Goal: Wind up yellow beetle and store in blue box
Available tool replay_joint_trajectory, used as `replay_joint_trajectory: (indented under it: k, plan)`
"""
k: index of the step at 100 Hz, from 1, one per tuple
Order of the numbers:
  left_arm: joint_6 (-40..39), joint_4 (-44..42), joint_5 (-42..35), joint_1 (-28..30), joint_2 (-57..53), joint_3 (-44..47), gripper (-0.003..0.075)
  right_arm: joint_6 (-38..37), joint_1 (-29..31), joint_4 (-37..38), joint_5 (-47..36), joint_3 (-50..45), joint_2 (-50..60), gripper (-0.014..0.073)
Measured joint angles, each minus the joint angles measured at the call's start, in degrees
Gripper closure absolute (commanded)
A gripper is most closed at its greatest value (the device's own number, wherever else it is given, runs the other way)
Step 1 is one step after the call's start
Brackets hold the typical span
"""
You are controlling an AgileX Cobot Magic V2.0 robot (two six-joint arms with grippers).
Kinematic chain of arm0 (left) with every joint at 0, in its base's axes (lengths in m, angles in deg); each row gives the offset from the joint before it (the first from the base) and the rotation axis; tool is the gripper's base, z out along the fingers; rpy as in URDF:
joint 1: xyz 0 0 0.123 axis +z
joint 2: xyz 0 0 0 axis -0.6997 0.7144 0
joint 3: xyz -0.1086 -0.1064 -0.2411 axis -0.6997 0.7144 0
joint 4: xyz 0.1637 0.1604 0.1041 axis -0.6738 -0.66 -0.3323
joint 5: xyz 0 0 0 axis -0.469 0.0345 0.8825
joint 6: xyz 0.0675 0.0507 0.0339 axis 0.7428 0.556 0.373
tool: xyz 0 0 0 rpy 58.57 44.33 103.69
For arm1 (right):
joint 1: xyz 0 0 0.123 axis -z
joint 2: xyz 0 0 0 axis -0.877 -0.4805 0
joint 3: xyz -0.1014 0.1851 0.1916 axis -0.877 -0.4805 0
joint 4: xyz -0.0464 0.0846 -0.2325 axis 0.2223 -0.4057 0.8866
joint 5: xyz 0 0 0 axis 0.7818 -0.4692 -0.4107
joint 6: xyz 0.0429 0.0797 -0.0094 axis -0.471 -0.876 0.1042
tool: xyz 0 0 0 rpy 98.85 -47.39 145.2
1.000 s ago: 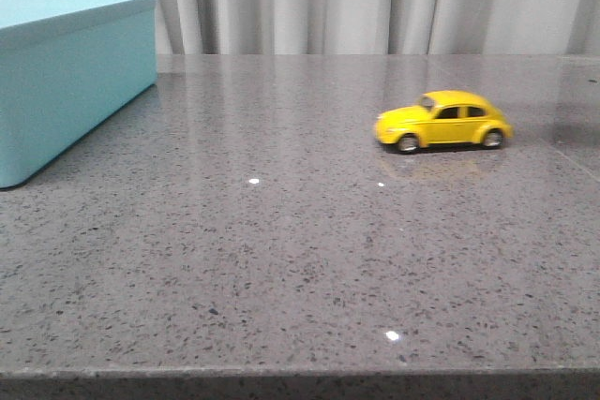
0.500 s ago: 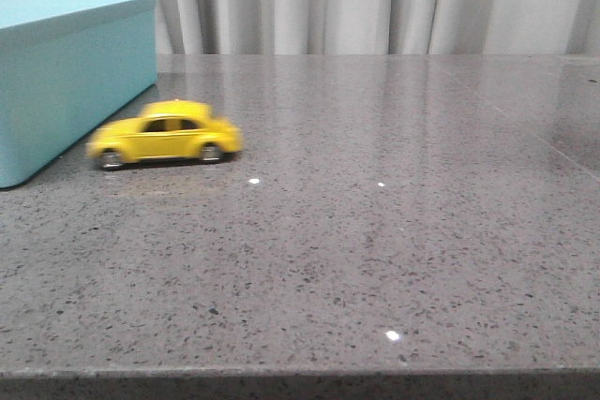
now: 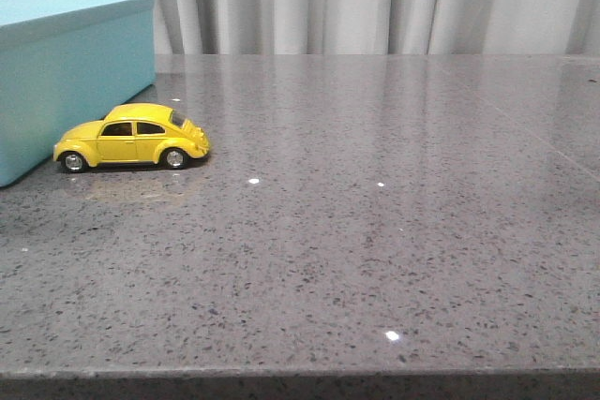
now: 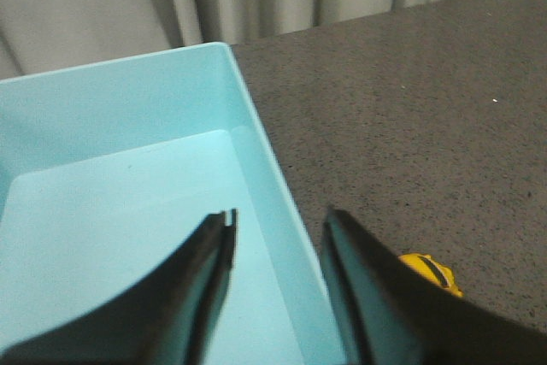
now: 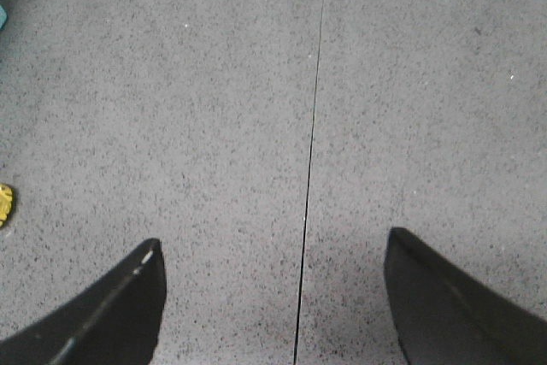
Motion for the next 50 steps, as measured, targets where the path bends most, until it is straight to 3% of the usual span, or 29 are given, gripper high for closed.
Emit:
replay_joint_trajectory:
  k: [19, 50]
  plan:
    - [7.4, 0.0, 8.2, -4.5, 9.3, -9.7, 0.0184, 0.1, 0.0, -1.0, -1.4, -3.7, 2.2, 0.0054]
    - [29.5, -0.2, 28.7, -9.6, 26.5, -27.4, 0.0184, 0.1, 0.0, -1.5, -2.6, -4.0, 2.3, 0.0054]
